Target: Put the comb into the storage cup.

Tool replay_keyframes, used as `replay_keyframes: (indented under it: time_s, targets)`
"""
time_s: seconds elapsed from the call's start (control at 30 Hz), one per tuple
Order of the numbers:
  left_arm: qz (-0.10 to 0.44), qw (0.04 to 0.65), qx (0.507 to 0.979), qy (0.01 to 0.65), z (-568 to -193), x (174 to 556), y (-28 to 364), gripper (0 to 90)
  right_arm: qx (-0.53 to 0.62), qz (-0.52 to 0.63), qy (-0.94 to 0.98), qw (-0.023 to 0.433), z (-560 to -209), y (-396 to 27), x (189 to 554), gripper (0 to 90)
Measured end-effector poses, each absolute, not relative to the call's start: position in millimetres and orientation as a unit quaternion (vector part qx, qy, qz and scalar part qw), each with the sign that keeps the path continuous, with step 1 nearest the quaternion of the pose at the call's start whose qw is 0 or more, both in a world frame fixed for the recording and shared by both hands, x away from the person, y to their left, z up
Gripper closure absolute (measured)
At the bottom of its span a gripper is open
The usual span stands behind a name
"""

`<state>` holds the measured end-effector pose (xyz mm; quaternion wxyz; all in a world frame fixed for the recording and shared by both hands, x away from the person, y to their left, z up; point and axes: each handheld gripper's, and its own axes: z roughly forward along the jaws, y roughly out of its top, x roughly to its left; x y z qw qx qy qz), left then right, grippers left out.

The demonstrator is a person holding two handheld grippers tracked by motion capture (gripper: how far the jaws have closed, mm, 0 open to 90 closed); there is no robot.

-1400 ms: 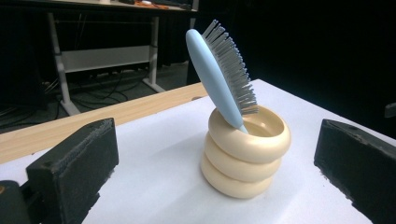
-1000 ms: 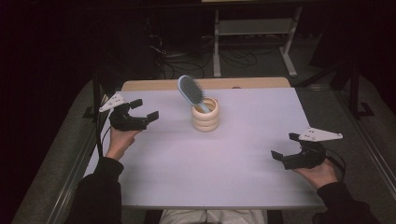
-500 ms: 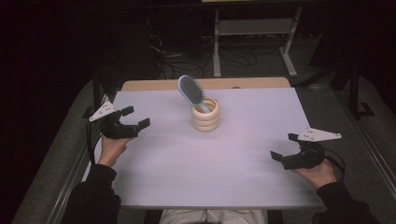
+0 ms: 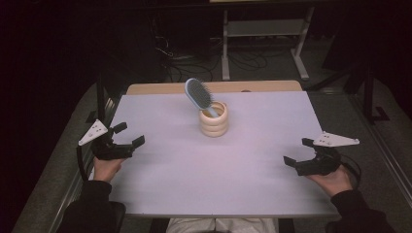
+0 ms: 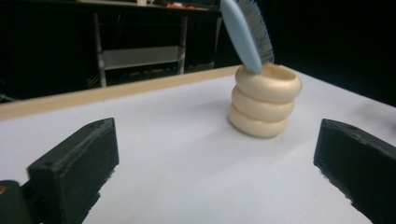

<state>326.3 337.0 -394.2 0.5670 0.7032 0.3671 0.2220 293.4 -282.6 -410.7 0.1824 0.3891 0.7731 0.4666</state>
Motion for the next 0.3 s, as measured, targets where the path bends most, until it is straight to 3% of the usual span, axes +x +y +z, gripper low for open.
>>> replay_keyframes:
  time_s: [0.3]
  targets:
    - [0.209,0.538,0.73,0.366,-399.1,317.1,337.5,2.0,0.394,0.477,0.765,0.18,-410.1,-286.8,291.5,0.0]
